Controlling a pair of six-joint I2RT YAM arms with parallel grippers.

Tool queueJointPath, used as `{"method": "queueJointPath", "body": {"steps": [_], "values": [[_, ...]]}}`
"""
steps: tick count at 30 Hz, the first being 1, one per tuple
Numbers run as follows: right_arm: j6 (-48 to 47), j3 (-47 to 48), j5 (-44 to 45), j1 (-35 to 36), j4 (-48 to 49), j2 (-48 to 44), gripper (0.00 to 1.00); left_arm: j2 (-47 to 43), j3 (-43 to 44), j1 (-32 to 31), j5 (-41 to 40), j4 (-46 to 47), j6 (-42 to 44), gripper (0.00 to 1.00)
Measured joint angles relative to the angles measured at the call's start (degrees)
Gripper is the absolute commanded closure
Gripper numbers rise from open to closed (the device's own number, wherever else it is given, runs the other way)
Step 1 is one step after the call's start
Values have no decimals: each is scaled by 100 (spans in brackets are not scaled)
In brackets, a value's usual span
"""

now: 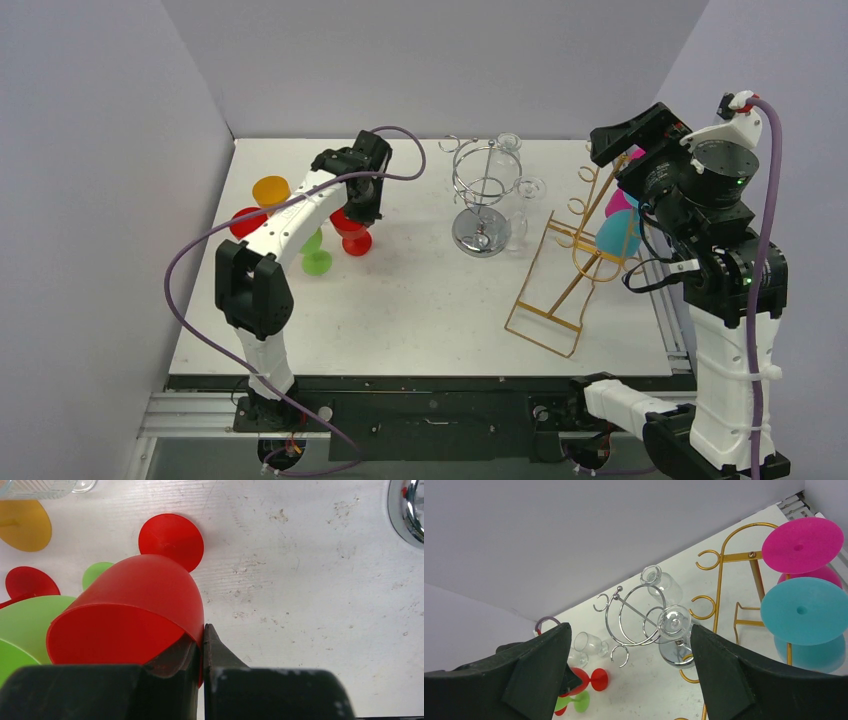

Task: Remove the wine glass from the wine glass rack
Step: Place the wine glass at the center of the board.

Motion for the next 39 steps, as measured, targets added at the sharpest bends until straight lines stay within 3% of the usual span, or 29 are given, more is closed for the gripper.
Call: {"method": "queueJointPath", "body": {"steps": [4, 10, 21, 26, 34, 39], "values": [[0, -52, -11, -46, -7, 0, 16, 44, -85, 26, 31, 4, 15, 95], [2, -52, -22, -85, -7, 2, 16, 90, -107, 46, 70, 39, 55, 73], [0, -42, -22, -98, -42, 39, 16, 90, -81, 46, 57, 37, 138, 55], [-4, -20, -24, -177, -79, 98, 15, 90, 127, 46, 70, 37, 173, 41], [4, 146, -264, -601, -138, 367, 15, -205, 251, 39, 127, 39, 256, 27], [50, 105, -688, -1344, -151, 450, 15, -664, 256, -4, 221, 98, 264, 11]]}}
